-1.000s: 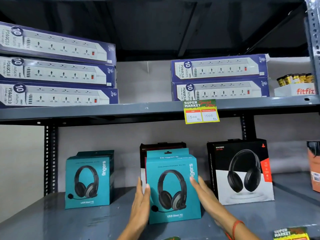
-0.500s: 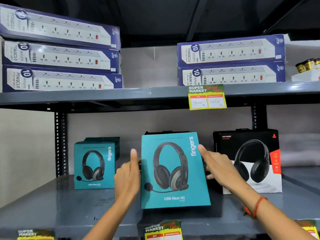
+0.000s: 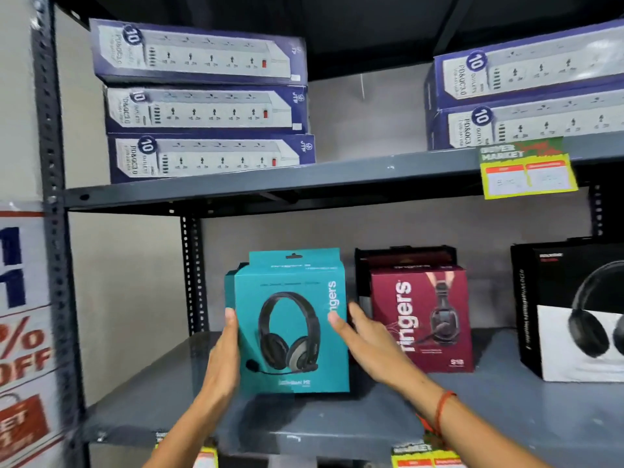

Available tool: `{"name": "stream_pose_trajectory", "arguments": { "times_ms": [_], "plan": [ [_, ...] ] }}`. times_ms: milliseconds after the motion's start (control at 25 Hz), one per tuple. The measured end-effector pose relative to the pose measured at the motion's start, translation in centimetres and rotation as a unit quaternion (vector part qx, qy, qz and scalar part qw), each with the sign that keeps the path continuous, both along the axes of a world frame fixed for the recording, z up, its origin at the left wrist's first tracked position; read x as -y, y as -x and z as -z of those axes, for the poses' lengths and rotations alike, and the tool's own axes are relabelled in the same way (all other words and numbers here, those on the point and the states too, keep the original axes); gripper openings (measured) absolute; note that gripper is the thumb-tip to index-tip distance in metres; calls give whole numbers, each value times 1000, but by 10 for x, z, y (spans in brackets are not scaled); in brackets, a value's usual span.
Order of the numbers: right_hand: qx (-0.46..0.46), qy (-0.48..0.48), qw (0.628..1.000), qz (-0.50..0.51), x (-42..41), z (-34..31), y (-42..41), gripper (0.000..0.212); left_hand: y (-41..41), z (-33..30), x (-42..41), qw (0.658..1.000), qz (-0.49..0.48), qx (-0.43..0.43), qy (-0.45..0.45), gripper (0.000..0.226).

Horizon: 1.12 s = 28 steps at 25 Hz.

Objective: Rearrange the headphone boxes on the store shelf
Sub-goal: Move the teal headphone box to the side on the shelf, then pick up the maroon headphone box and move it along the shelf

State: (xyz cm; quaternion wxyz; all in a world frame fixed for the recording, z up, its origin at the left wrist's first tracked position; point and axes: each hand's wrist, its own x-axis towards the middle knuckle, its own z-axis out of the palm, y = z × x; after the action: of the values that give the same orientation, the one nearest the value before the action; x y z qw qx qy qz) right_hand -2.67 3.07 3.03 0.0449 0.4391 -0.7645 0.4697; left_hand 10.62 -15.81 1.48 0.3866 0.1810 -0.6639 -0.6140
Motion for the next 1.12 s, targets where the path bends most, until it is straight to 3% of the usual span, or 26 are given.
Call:
{"name": "stream_pose_trajectory", "arguments": {
  "times_ms": [280,600,680,800,880,1000,1120],
  "plan": [
    [50,-28,998,3,85,12,2,57,-2,-5,54,998,49,-9,-49,41],
    [82,-1,996,-20,113,19,10,49,21,17,102,998,55,-19,-27,69],
    [81,-7,996,-27,109,21,8,56,29,22,103,1000,12,-18,-16,84],
    [48,12,999,11,91,16,13,90,32,5,75,974,-178,-71,124,70],
    [-1,77,996,45,67,4,19,102,42,-14,44,932,-208,-176,238,69],
    [-63,199,971,113,14,-19,27,84,76,-32,-12,903,-118,-241,335,65],
    [-88,256,942,201,-50,-20,55,72,114,-34,-73,931,0,-169,323,58]
  ]
}}
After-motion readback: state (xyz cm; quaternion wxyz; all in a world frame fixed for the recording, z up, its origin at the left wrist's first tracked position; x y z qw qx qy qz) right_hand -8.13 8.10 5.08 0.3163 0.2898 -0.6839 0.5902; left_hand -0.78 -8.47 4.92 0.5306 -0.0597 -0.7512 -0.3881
